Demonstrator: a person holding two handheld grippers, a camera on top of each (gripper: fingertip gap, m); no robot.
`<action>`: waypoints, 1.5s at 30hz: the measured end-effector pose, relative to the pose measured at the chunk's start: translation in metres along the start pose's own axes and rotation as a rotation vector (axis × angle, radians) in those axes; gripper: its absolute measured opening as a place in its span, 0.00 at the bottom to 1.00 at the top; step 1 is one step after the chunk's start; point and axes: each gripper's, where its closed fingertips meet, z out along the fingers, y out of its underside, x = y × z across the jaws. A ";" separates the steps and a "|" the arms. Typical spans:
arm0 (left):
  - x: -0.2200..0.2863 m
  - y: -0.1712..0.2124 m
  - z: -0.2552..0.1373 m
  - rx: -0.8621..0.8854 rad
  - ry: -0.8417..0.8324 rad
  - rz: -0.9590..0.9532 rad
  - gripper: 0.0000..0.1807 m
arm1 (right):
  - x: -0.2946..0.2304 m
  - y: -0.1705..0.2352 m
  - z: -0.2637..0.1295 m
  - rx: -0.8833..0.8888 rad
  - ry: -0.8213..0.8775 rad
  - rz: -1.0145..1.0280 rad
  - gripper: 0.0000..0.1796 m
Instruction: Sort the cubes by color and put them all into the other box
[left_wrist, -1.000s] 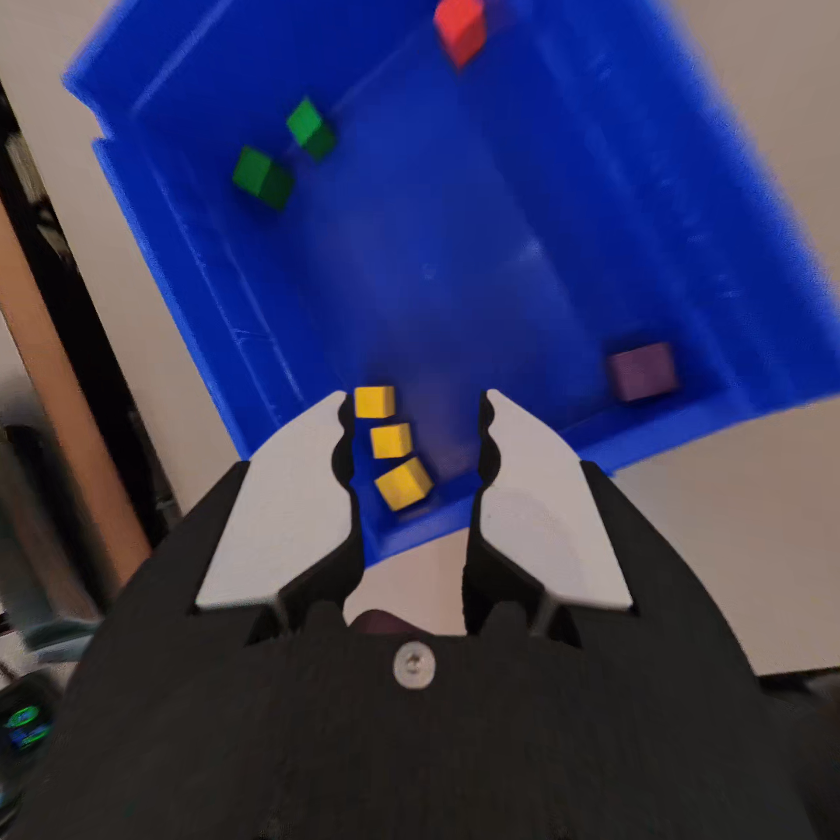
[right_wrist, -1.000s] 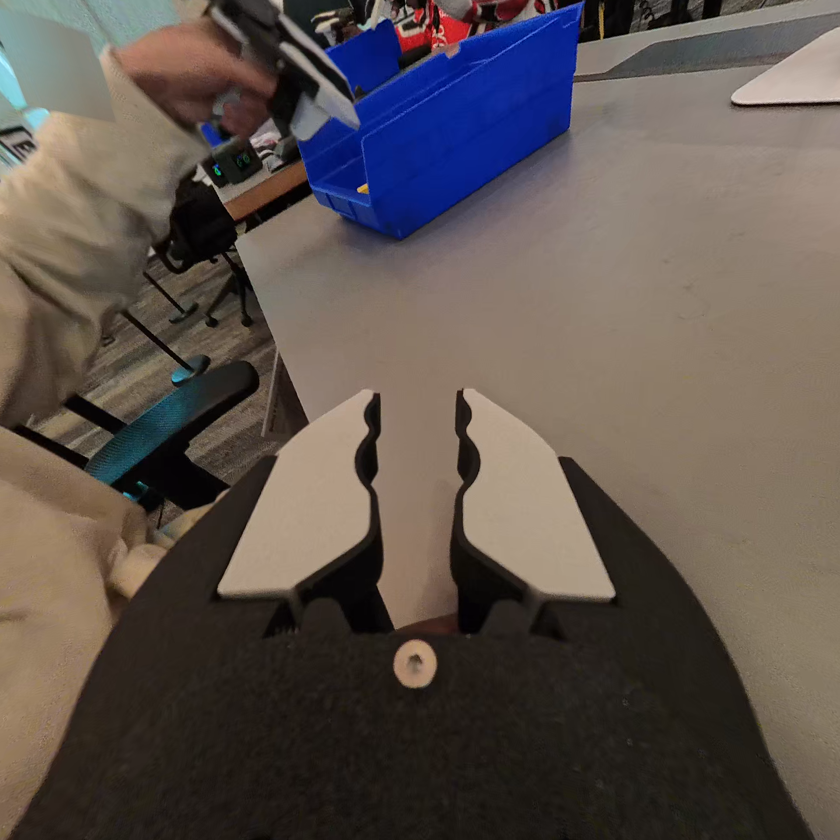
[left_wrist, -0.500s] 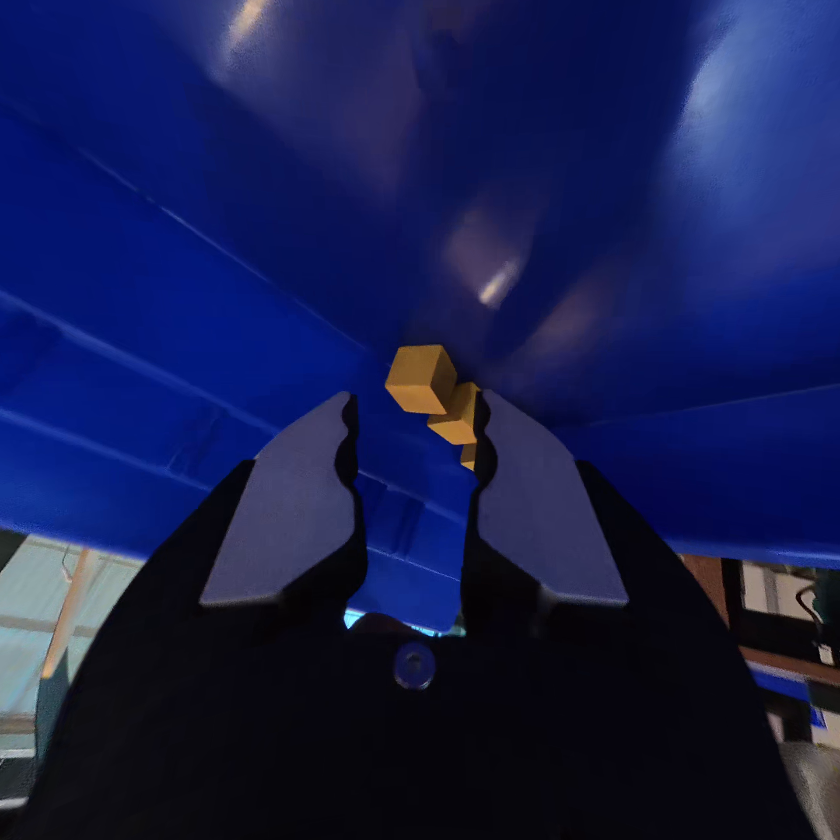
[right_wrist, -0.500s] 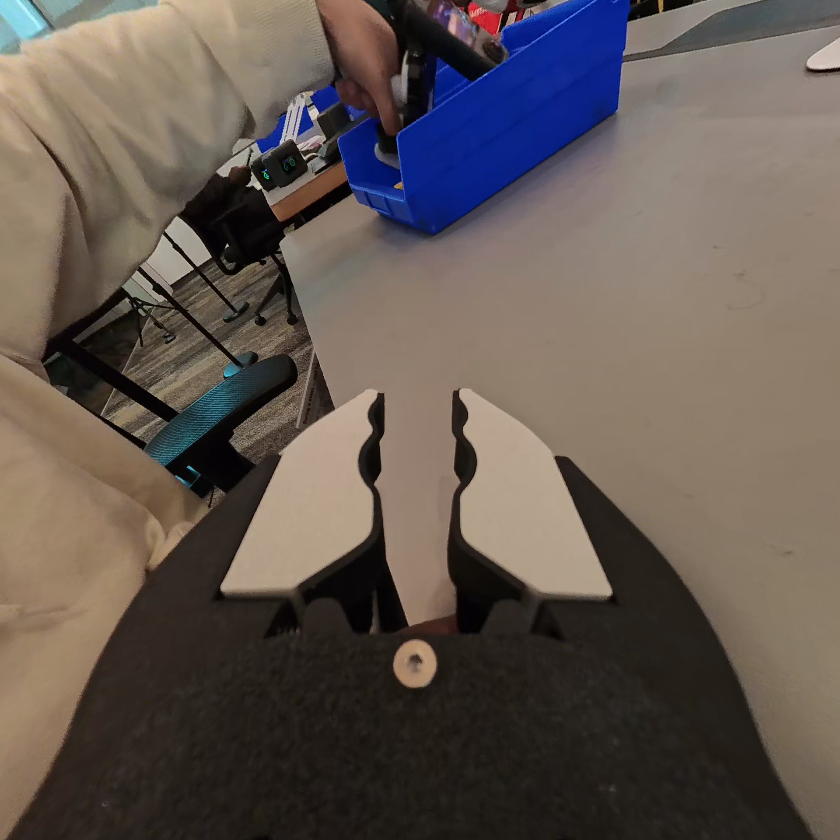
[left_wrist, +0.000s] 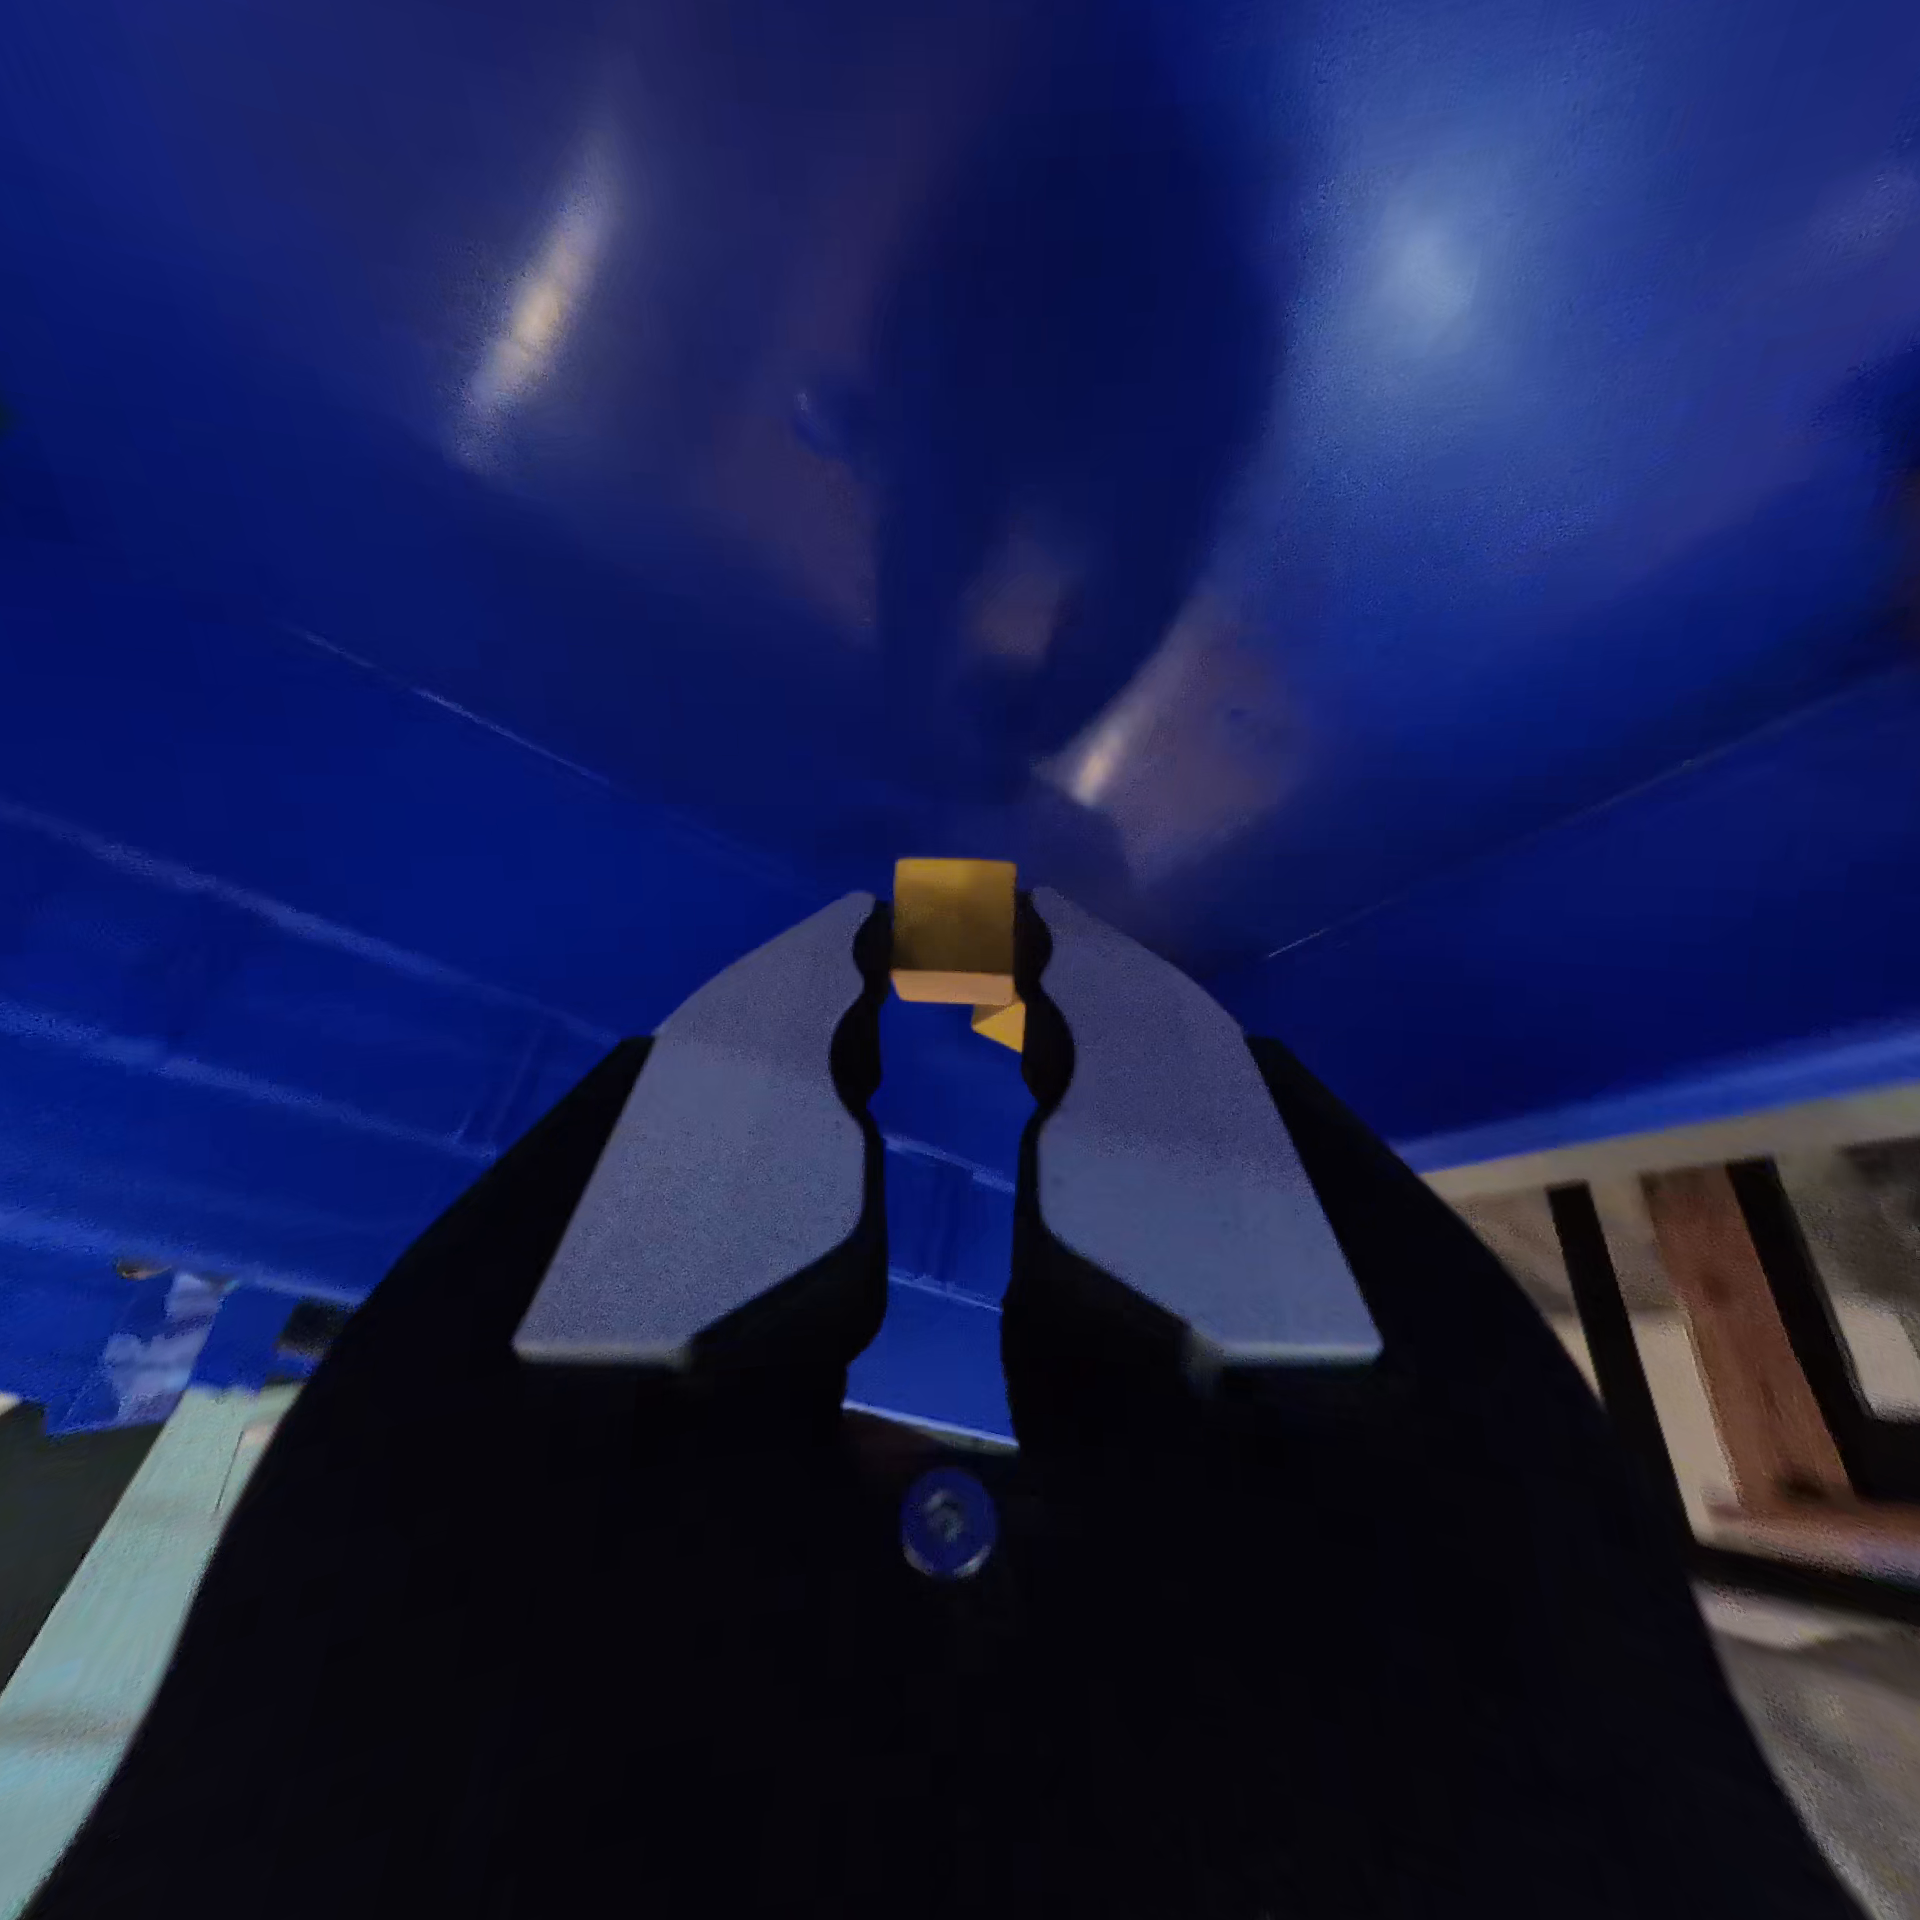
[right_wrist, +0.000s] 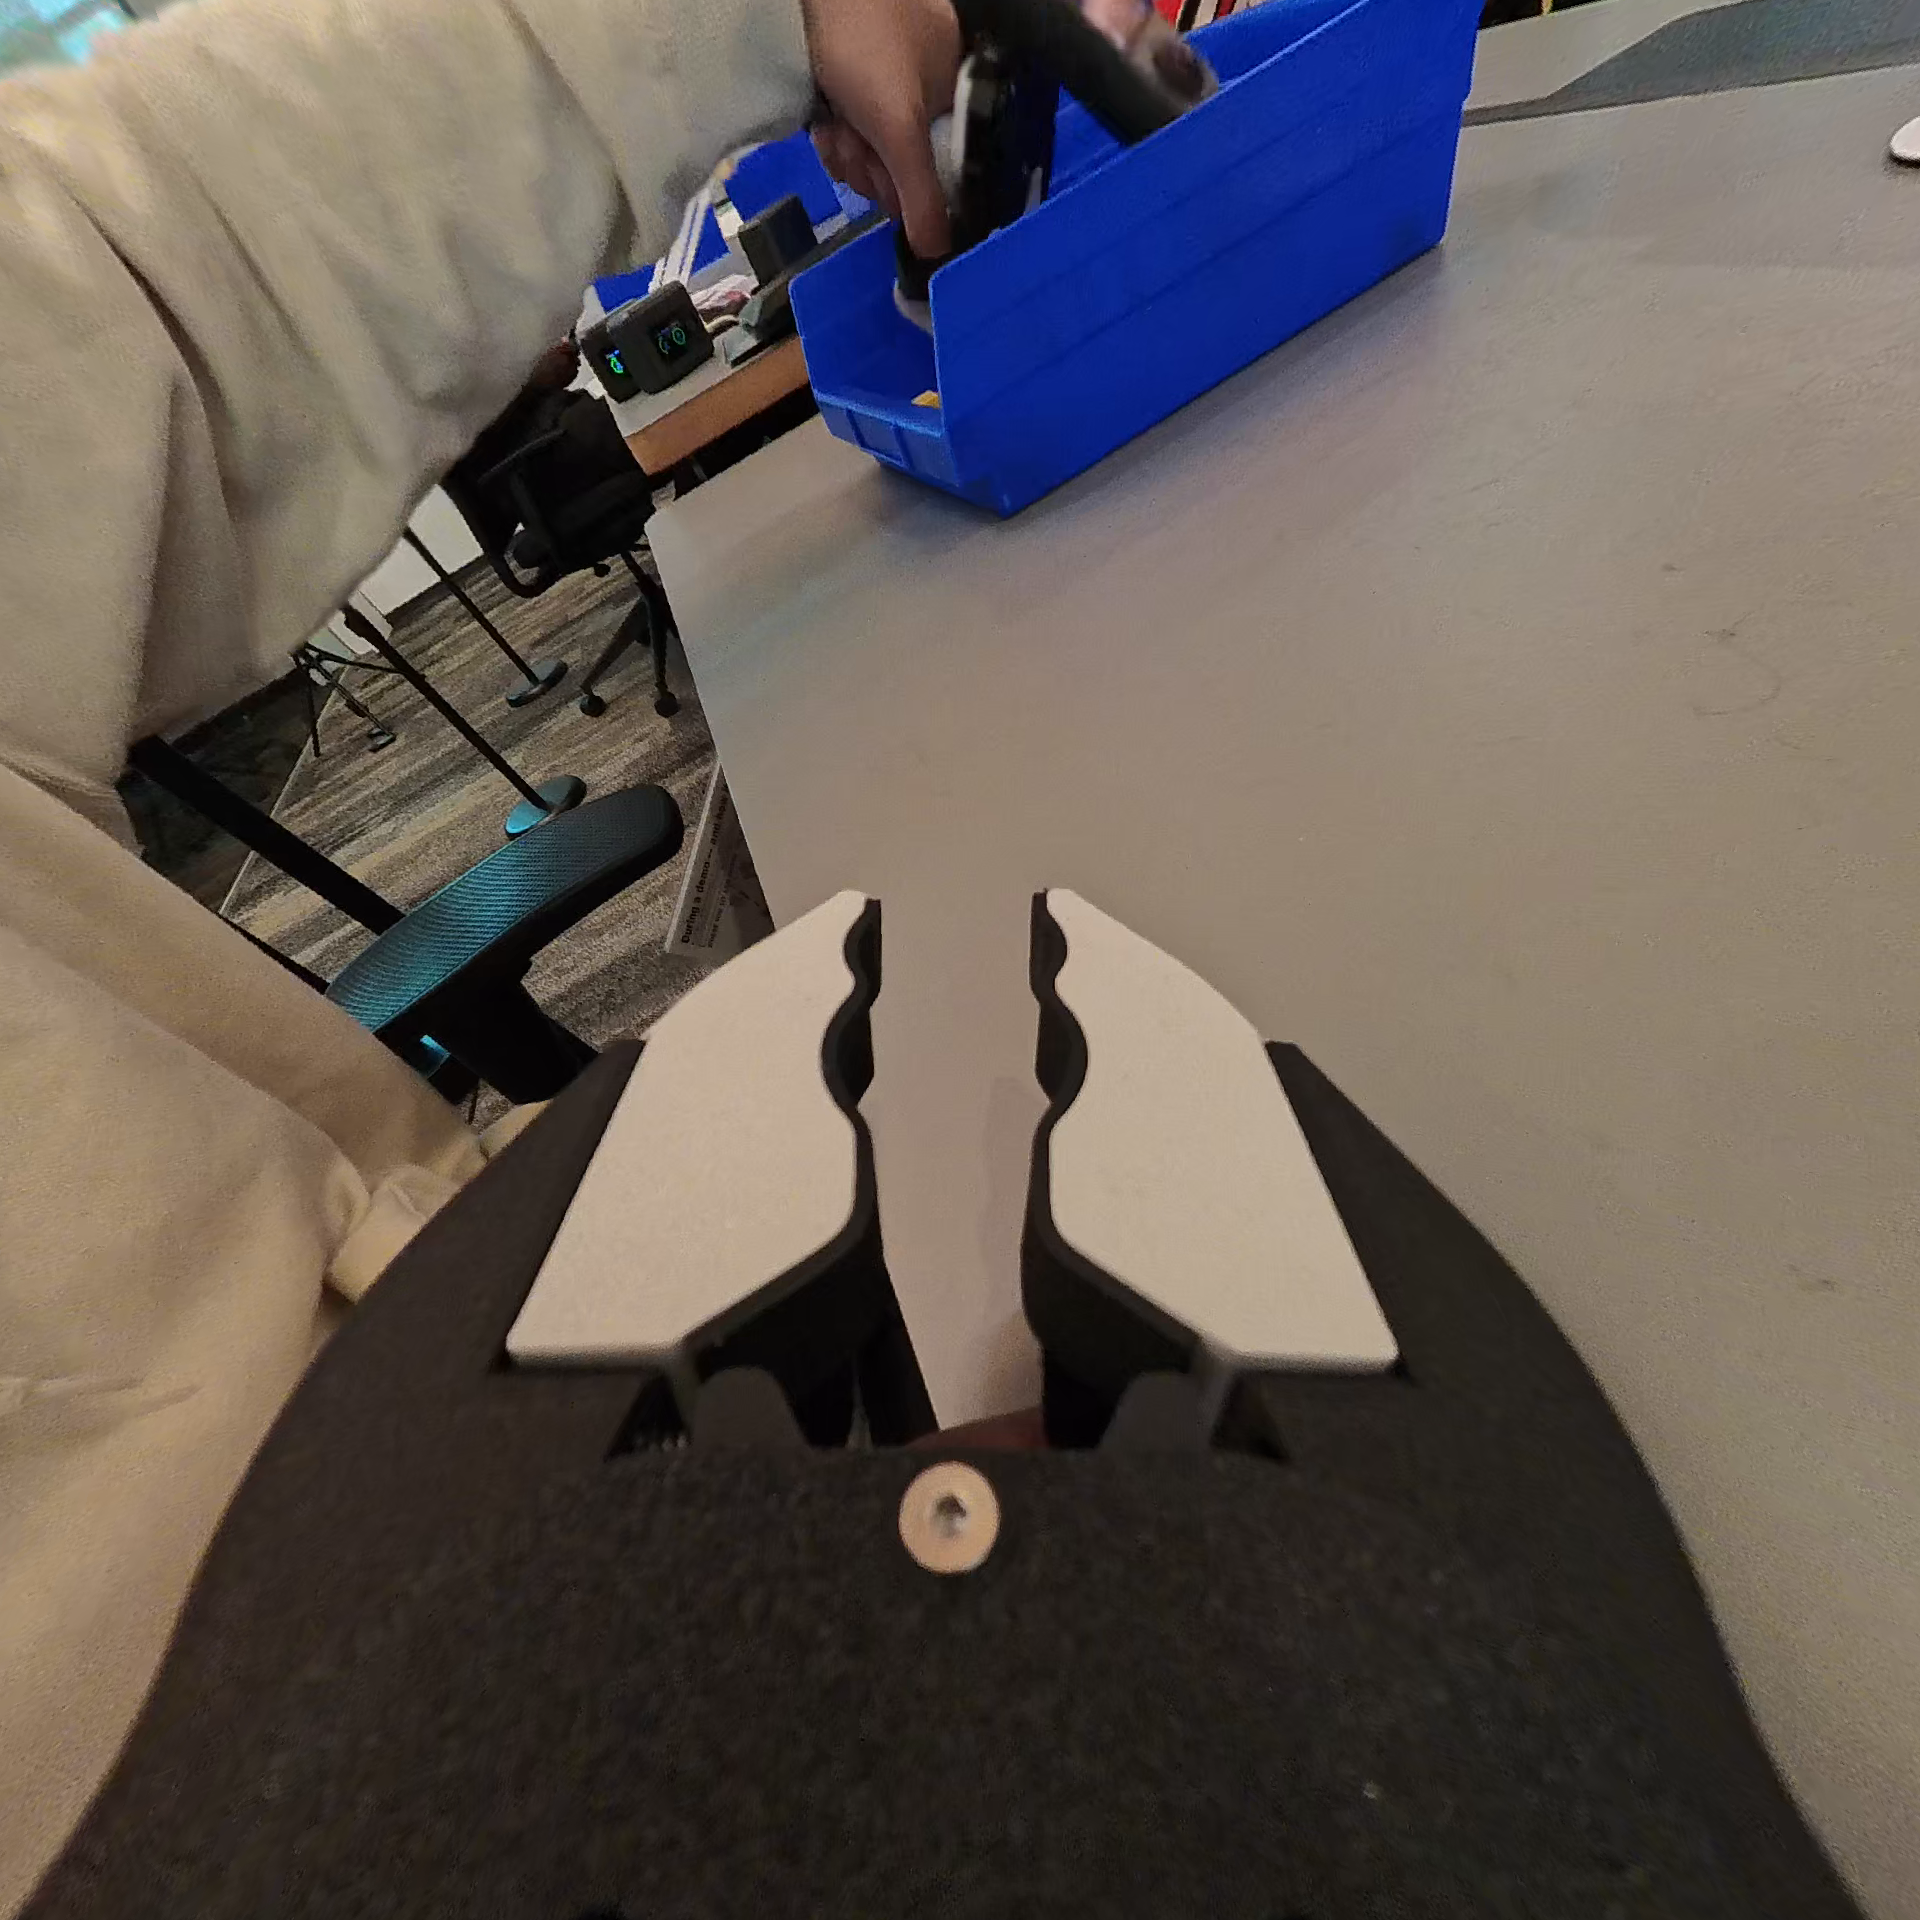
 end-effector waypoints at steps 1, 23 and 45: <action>0.000 -0.007 -0.013 0.102 -0.025 -0.009 0.12 | 0.000 -0.001 -0.001 0.005 -0.001 0.002 0.15; 0.281 -0.074 -0.258 1.865 -0.099 0.518 0.12 | -0.015 -0.106 0.022 0.254 -0.711 0.858 0.27; 0.341 -0.088 -0.228 1.870 0.164 0.260 0.28 | -0.004 -0.083 -0.018 0.321 -0.363 0.425 0.12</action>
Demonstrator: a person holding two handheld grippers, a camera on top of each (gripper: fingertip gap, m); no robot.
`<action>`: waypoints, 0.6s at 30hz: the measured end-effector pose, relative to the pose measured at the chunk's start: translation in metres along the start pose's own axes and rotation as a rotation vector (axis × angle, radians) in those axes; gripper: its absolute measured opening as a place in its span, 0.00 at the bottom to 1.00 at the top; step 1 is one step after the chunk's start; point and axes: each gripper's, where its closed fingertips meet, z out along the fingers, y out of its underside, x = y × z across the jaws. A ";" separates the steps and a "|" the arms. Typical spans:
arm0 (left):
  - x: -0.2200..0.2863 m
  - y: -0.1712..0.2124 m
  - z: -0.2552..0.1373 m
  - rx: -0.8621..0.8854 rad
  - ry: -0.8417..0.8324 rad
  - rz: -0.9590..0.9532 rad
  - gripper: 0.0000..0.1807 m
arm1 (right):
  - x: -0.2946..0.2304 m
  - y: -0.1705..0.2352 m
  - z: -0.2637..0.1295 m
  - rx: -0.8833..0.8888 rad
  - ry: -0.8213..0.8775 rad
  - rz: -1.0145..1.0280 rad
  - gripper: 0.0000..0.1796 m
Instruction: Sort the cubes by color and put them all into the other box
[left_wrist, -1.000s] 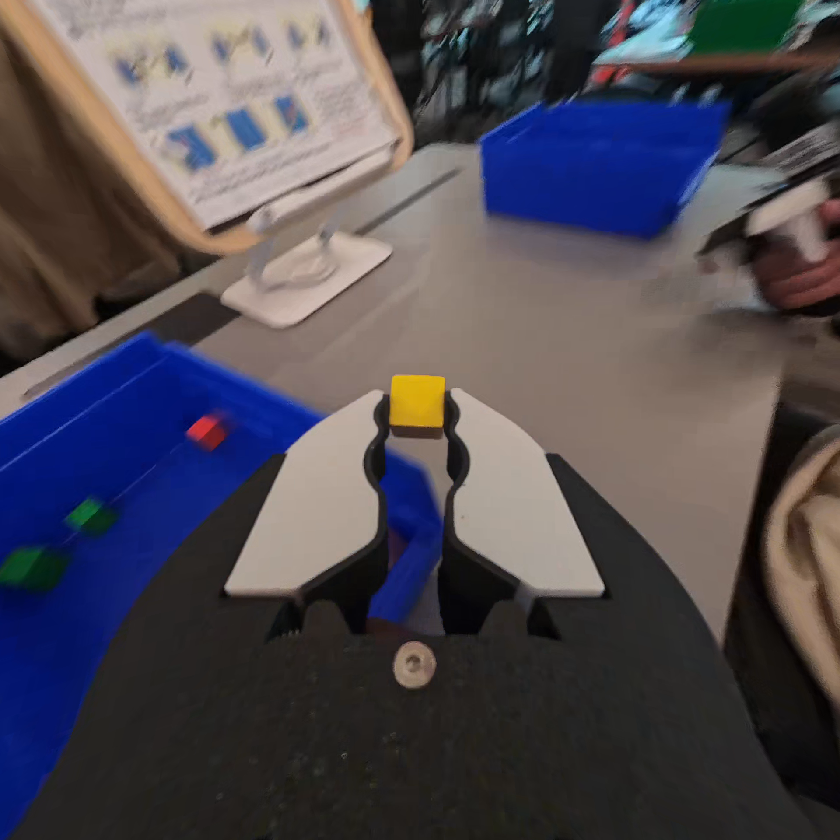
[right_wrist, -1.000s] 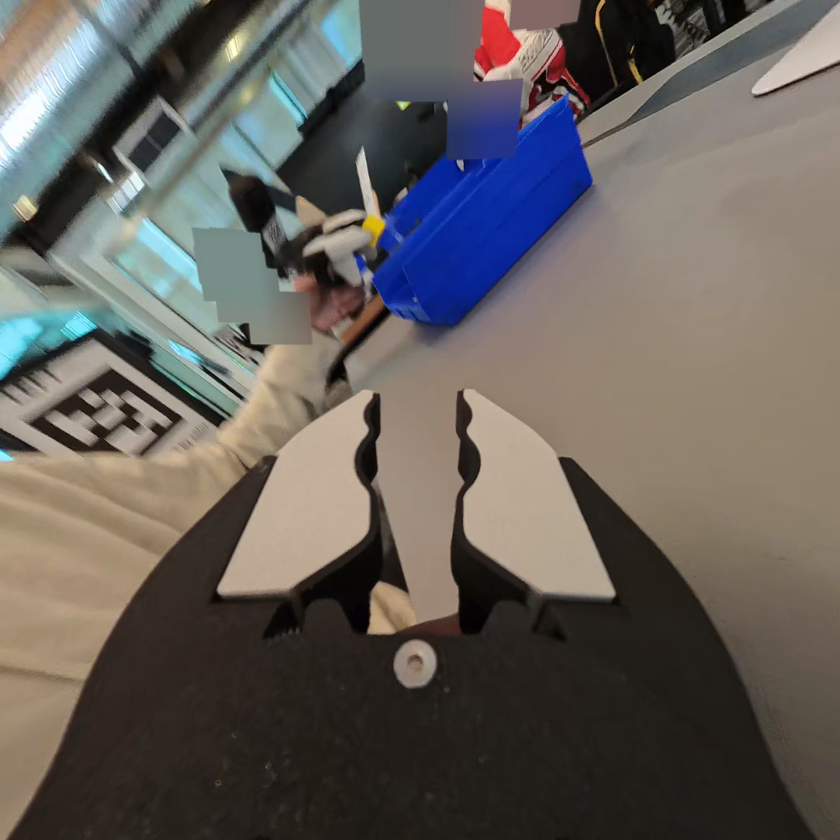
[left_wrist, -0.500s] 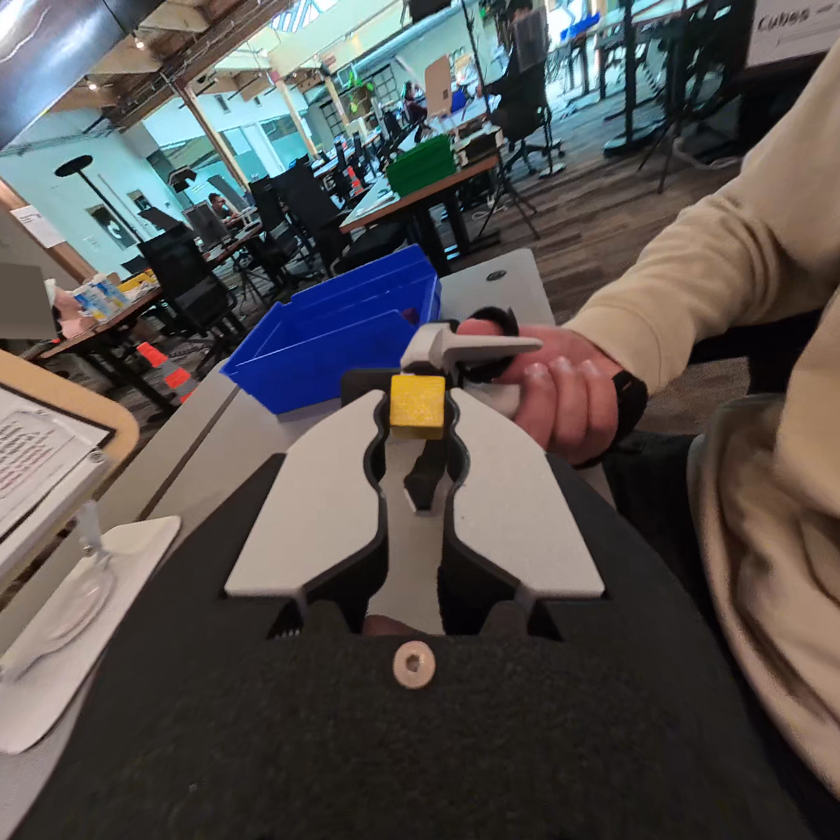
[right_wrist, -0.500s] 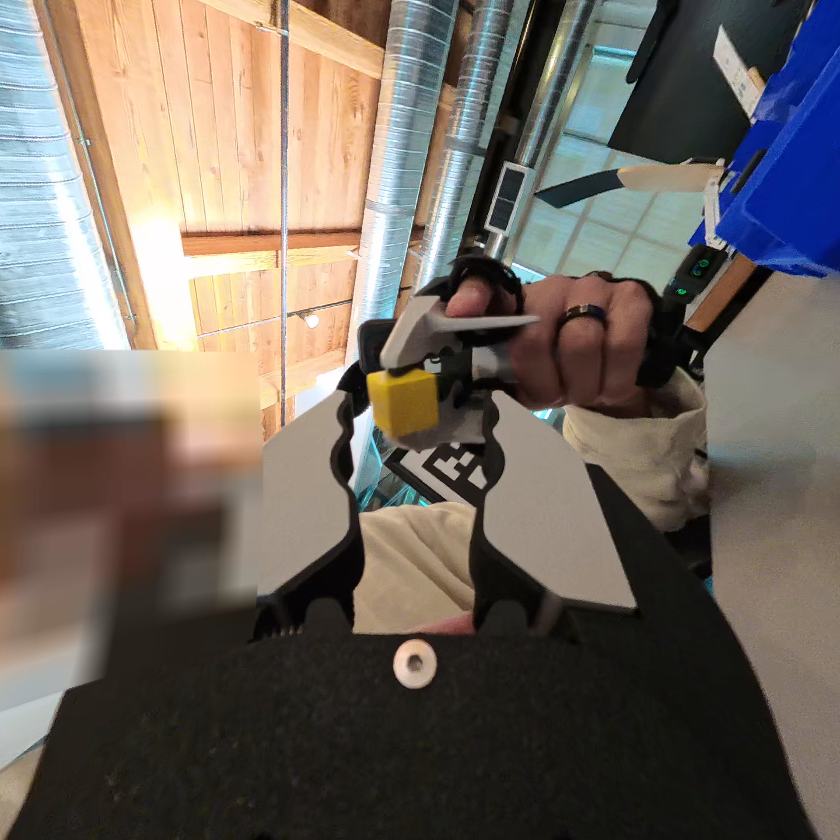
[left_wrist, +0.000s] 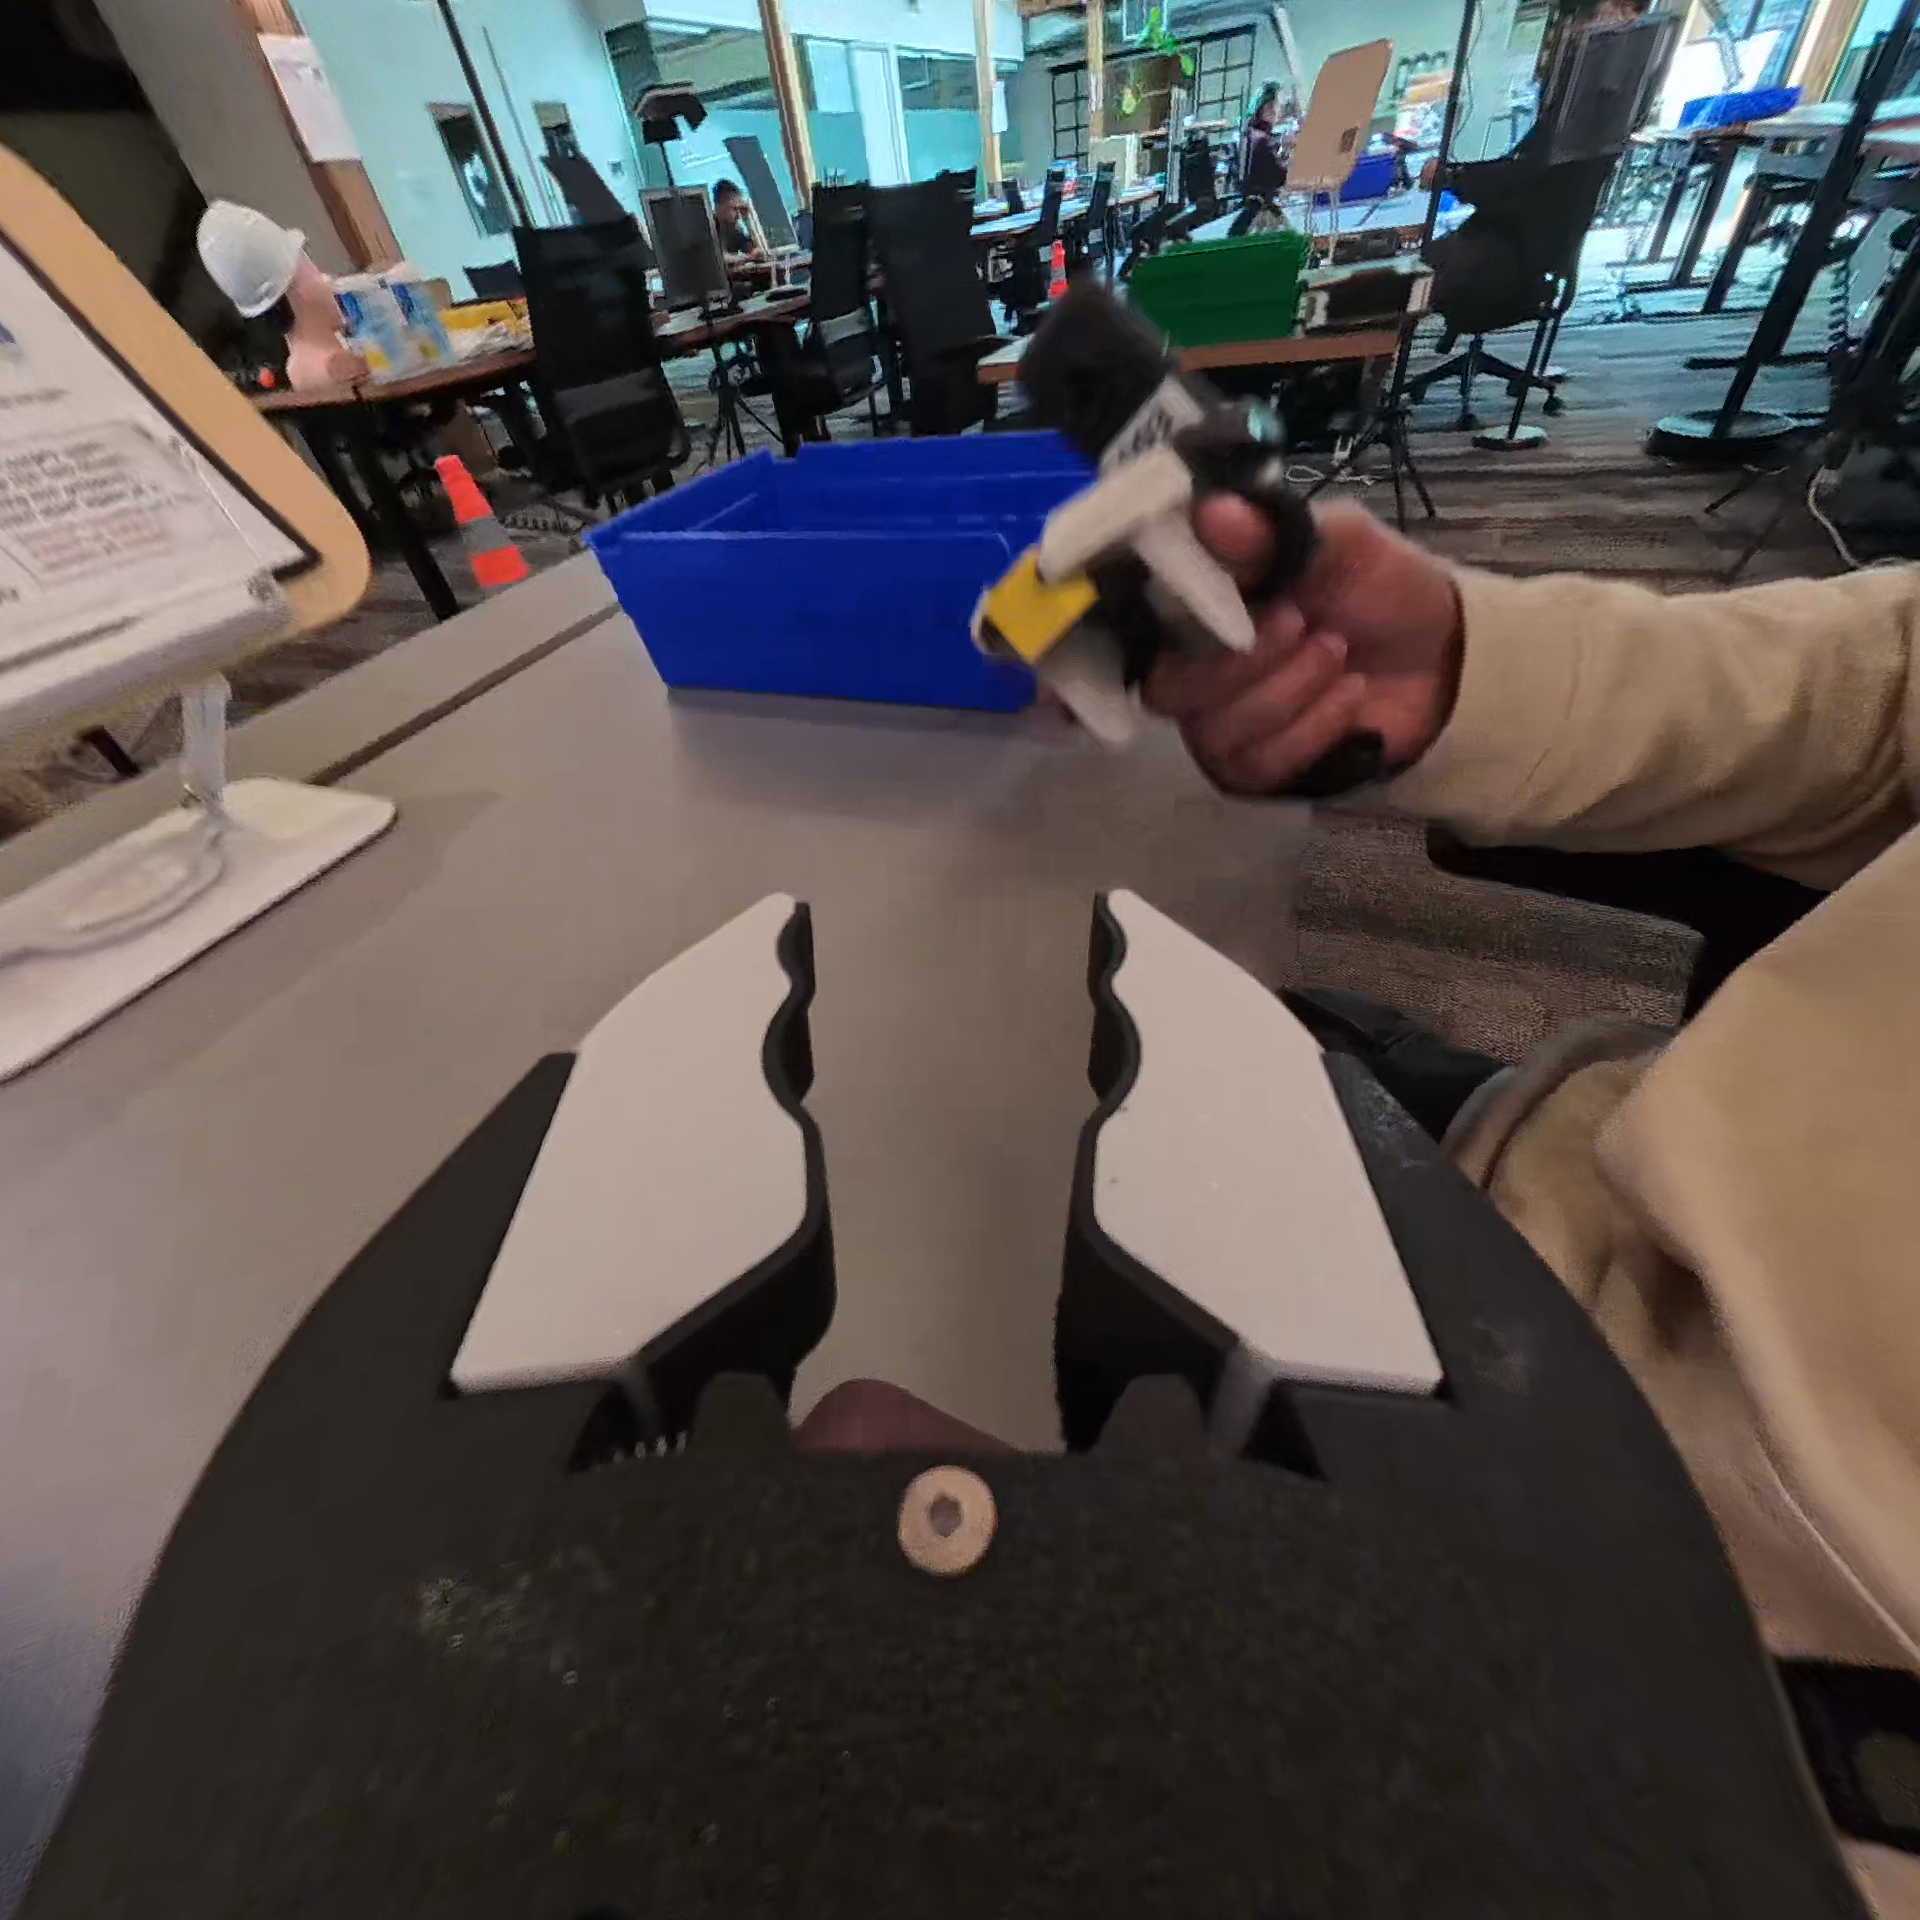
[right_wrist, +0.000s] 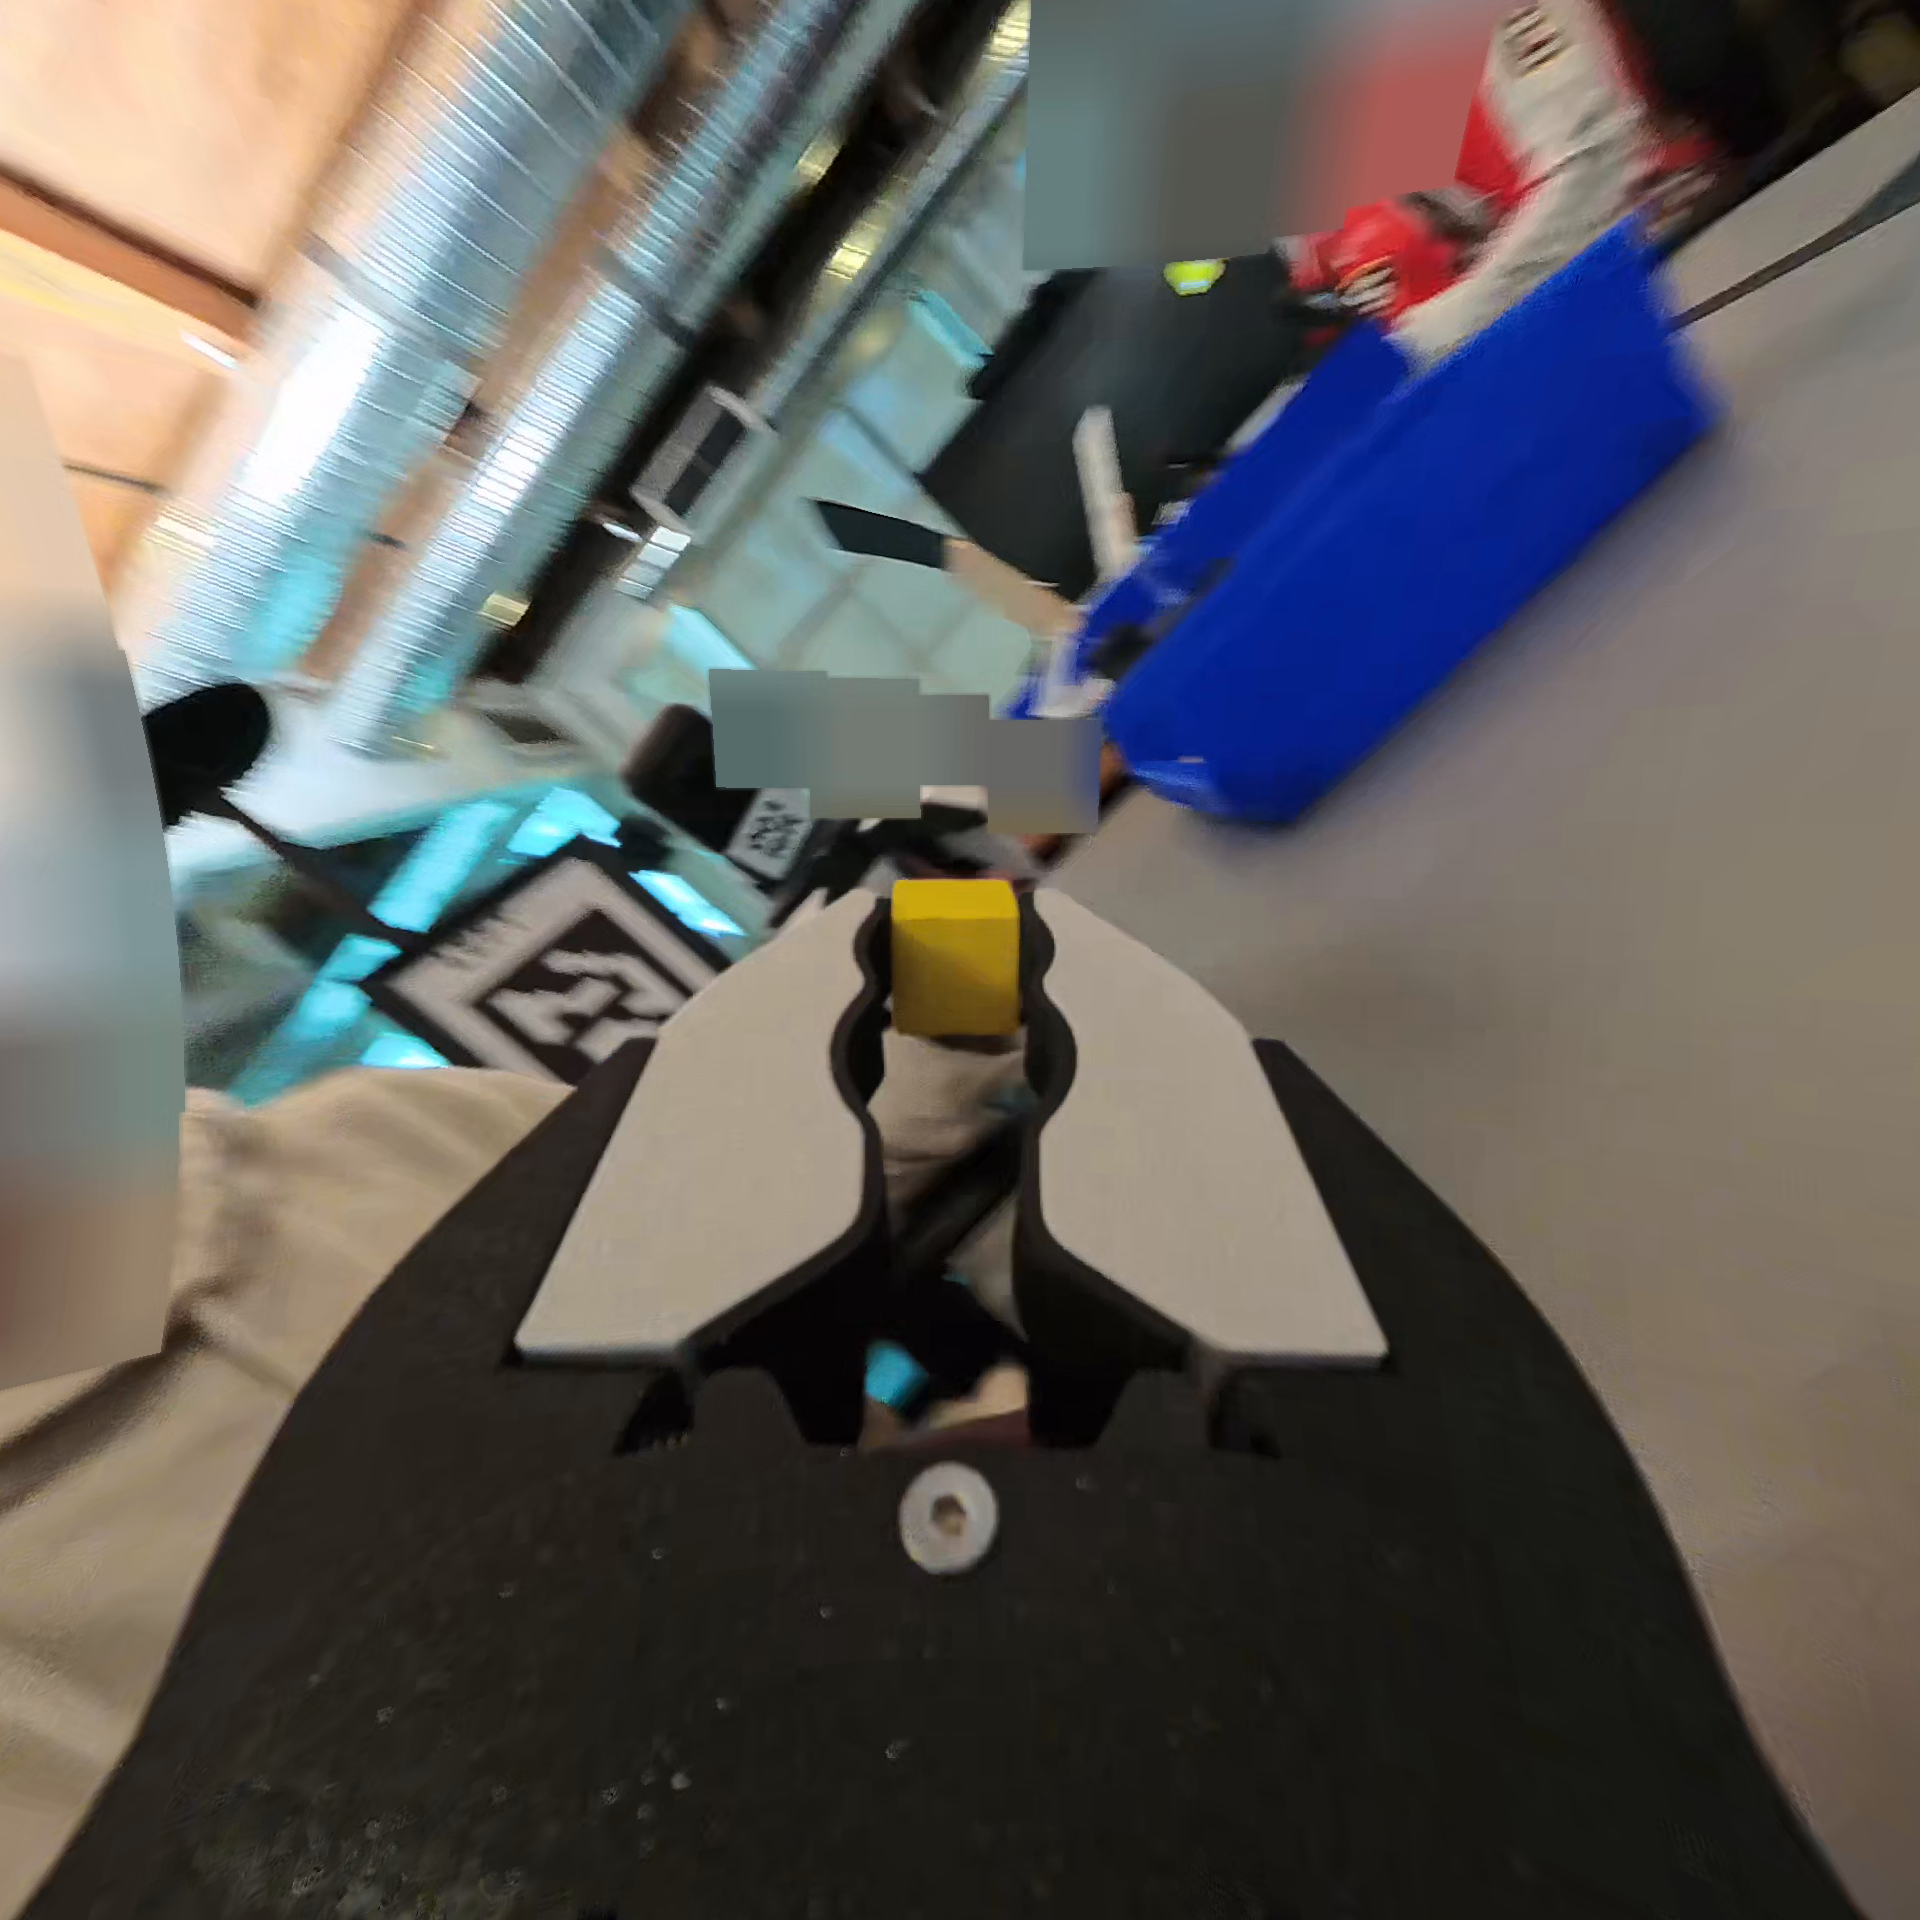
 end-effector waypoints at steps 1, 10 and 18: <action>0.006 0.010 -0.005 -0.004 -0.003 -0.015 0.27 | 0.001 -0.005 -0.012 -0.009 0.082 -0.076 0.12; 0.033 0.053 -0.007 -0.103 -0.014 0.023 0.24 | 0.065 -0.169 -0.235 -0.175 1.242 -0.640 0.13; 0.041 0.066 0.001 -0.171 0.003 0.057 0.24 | 0.219 -0.181 -0.314 -0.740 1.541 -0.185 0.13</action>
